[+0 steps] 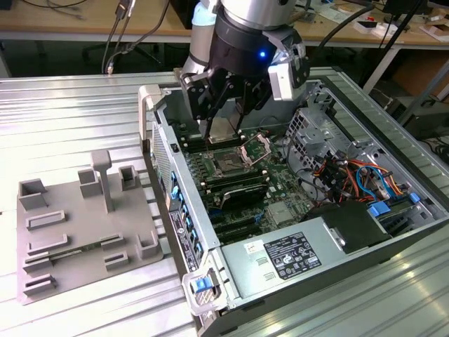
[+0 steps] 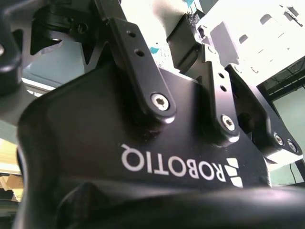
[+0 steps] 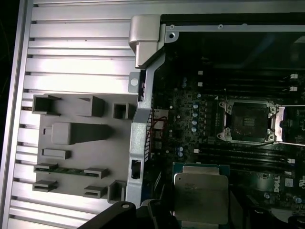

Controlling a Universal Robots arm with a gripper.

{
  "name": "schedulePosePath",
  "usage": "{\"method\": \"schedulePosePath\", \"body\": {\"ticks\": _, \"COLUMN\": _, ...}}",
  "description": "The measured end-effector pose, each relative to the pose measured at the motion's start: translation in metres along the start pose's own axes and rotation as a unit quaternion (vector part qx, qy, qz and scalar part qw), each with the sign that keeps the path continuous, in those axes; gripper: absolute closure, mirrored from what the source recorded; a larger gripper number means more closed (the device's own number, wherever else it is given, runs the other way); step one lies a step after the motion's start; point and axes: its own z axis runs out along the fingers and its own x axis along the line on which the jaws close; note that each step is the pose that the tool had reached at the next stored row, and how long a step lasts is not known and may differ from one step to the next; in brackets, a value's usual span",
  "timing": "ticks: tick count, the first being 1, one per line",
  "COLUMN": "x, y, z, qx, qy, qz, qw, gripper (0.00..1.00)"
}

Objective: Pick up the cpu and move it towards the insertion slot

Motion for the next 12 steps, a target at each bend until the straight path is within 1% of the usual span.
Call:
{"method": "schedulePosePath", "body": {"ticks": 3, "x": -0.004, "y": -0.0004, "z": 0.0009, "qx": 0.0, "qy": 0.0, "qz": 0.0, "qw": 1.0, "gripper": 0.45}}
{"method": "schedulePosePath", "body": {"ticks": 9, "x": -0.0096, "y": -0.0009, "z": 0.002, "qx": 0.0, "qy": 0.0, "qz": 0.0, "qw": 1.0, "gripper": 0.45}}
{"method": "schedulePosePath", "body": {"ticks": 12, "x": -0.0137, "y": -0.0013, "z": 0.003, "qx": 0.0, "qy": 0.0, "qz": 0.0, "qw": 1.0, "gripper": 0.45}}
